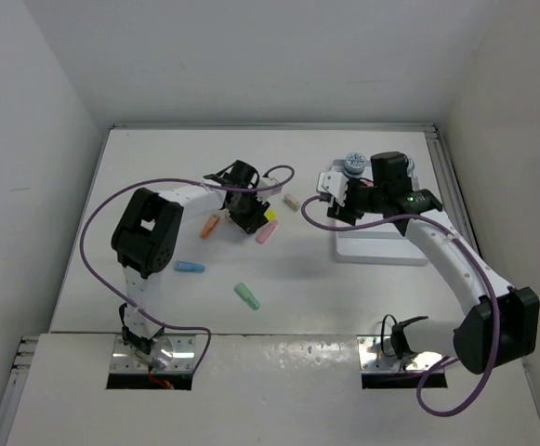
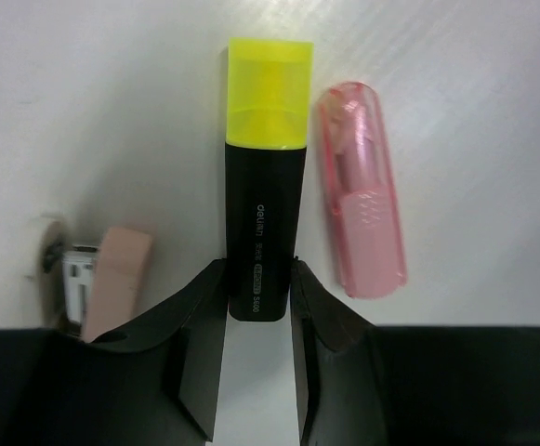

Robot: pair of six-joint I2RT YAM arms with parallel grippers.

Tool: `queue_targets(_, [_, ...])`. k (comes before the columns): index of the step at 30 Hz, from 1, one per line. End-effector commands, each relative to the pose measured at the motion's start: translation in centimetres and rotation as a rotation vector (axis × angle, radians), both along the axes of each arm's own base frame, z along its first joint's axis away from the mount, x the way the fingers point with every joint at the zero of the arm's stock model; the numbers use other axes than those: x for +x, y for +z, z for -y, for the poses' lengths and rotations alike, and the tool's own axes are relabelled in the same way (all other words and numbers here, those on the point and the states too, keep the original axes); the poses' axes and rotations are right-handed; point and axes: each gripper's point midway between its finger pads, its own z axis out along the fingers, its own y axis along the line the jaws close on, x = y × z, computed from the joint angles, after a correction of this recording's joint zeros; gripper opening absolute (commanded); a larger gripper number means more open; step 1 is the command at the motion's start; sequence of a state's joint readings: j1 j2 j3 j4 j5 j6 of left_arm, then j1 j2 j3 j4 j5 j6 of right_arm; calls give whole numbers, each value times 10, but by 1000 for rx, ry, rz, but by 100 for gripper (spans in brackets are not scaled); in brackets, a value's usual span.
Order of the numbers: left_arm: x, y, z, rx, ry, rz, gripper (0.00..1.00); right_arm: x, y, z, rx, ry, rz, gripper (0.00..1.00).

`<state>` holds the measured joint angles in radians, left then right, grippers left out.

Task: Sort the stationery into containers
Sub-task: Pick up the pen from the center of the board.

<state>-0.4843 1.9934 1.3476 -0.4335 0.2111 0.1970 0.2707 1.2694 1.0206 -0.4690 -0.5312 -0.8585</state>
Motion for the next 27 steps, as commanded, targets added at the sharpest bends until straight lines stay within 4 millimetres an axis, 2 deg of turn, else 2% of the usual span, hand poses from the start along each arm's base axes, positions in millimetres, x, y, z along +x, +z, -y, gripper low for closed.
queue_targets(1, [-9, 44, 16, -160, -28, -41, 8, -9, 12, -19, -13, 119, 82, 54])
queue_targets(4, [-23, 84, 27, -313, -54, -110, 5, -15, 8, -35, -48, 210, 121, 54])
queue_targets(5, [-26, 91, 33, -356, -81, -124, 5, -17, 7, -39, -56, 233, 127, 54])
queue_targets(6, [-39, 103, 39, -418, -104, -181, 3, -22, 5, -49, -64, 269, 134, 54])
queue_targets(11, [-64, 131, 53, -544, -149, -285, 2, -32, -7, -76, -118, 411, 166, 55])
queue_targets(13, [-69, 136, 55, -565, -156, -316, 2, -32, -8, -82, -141, 447, 174, 56])
queue_targets(14, [-73, 138, 56, -572, -161, -340, 2, -31, -16, -85, -155, 462, 155, 57])
queue_targets(18, [-81, 145, 60, -613, -171, -409, 2, -25, -19, -98, -180, 509, 178, 60])
queue_targets(27, [-88, 151, 64, -660, -184, -460, 2, -22, -36, -117, -224, 580, 194, 60])
